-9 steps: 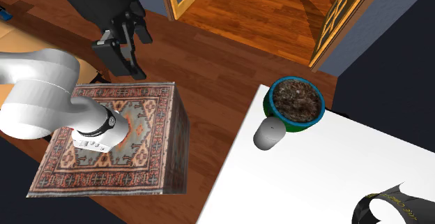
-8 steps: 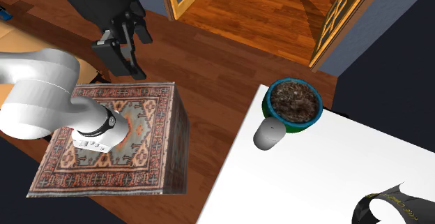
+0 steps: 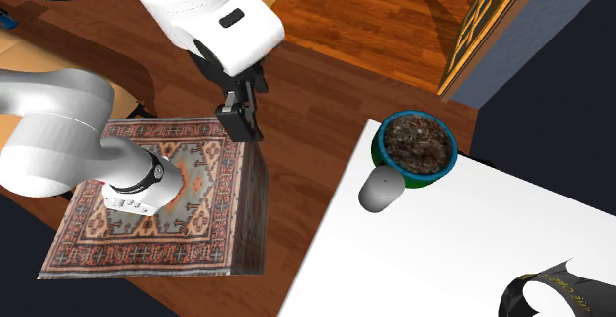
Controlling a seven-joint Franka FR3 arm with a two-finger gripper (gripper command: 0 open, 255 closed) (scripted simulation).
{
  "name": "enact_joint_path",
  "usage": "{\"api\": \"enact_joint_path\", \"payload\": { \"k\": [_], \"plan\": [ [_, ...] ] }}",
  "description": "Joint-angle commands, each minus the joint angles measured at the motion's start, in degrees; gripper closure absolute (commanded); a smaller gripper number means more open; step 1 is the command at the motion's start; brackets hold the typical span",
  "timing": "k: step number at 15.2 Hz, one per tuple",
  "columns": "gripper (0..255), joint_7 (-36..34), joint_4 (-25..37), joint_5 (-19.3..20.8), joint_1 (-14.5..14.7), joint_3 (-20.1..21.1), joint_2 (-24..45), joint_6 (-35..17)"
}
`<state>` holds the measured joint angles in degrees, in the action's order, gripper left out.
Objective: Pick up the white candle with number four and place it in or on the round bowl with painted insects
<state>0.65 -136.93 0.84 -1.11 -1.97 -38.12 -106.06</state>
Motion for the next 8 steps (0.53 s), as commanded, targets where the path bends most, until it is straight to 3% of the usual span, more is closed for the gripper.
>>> {"api": "enact_joint_path", "payload": {
  "k": [1,8],
  "plan": [
    [0,-0.5,-0.3,-0.1,-0.3,-0.3,3.4,-4.3],
    [0,-1.9,1.1,-1.0,-1.0,-1.4,16.5,-17.5]
  ]
}}
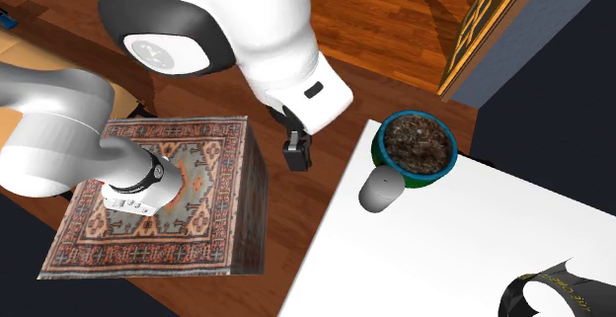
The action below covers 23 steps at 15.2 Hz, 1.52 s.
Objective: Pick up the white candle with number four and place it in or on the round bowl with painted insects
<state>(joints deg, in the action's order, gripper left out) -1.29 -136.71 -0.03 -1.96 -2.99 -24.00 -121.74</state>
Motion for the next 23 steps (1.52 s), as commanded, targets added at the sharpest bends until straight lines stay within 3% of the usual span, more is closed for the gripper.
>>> {"api": "enact_joint_path", "payload": {
  "k": [1,12,23],
  "plan": [
    [0,-0.1,1.4,-0.3,-0.3,-0.5,4.4,-3.6],
    [0,-0.5,12.4,-4.4,-1.1,-2.1,27.6,-18.1],
    [0,0.3,12.0,-5.4,-1.1,-1.9,32.2,-23.1]
  ]
}}
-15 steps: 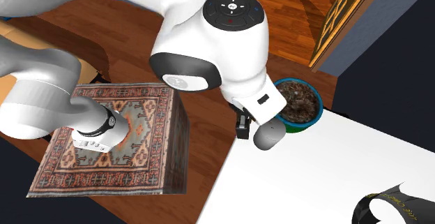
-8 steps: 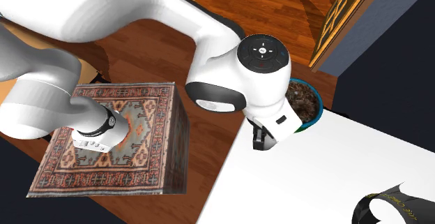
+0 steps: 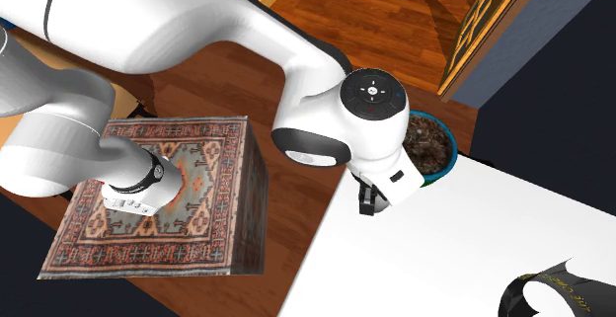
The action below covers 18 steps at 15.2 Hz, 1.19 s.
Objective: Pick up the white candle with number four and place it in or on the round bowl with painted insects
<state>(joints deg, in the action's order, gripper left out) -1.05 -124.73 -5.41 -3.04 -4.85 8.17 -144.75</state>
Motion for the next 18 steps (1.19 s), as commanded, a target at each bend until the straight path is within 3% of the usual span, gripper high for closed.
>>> {"api": "enact_joint_path", "payload": {
  "k": [1,5,6,15,18],
  "plan": [
    [0,0.0,0.0,0.0,0.0,0.0,0.1,-0.1],
    [0,0.0,0.0,0.0,0.0,0.0,0.0,0.0],
    [255,0.0,0.0,0.0,0.0,0.0,0.0,0.0],
    [255,0.0,0.0,0.0,0.0,0.0,0.1,-0.1],
    [255,-0.4,0.8,0.4,0.0,-0.1,-1.3,2.1]
  ]
}}
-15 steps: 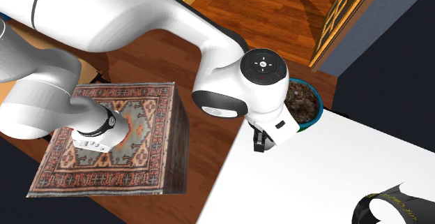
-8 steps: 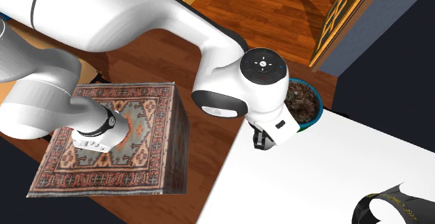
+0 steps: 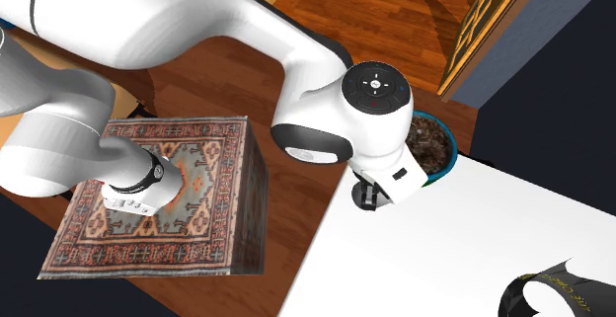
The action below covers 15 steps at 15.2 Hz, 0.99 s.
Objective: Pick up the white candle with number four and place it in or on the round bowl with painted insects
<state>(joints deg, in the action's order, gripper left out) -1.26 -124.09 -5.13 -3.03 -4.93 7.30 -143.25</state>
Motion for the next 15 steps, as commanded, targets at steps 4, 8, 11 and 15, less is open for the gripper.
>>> {"api": "enact_joint_path", "payload": {
  "k": [4,8,11,15],
  "plan": [
    [255,-0.6,1.3,0.6,0.1,-0.1,-2.2,3.5],
    [255,-1.0,2.7,1.1,0.1,-0.2,-3.7,6.4],
    [255,-1.2,3.9,1.3,0.1,-0.2,-4.8,8.6],
    [255,-1.5,5.6,1.6,0.1,-0.2,-6.0,11.5]
  ]
}}
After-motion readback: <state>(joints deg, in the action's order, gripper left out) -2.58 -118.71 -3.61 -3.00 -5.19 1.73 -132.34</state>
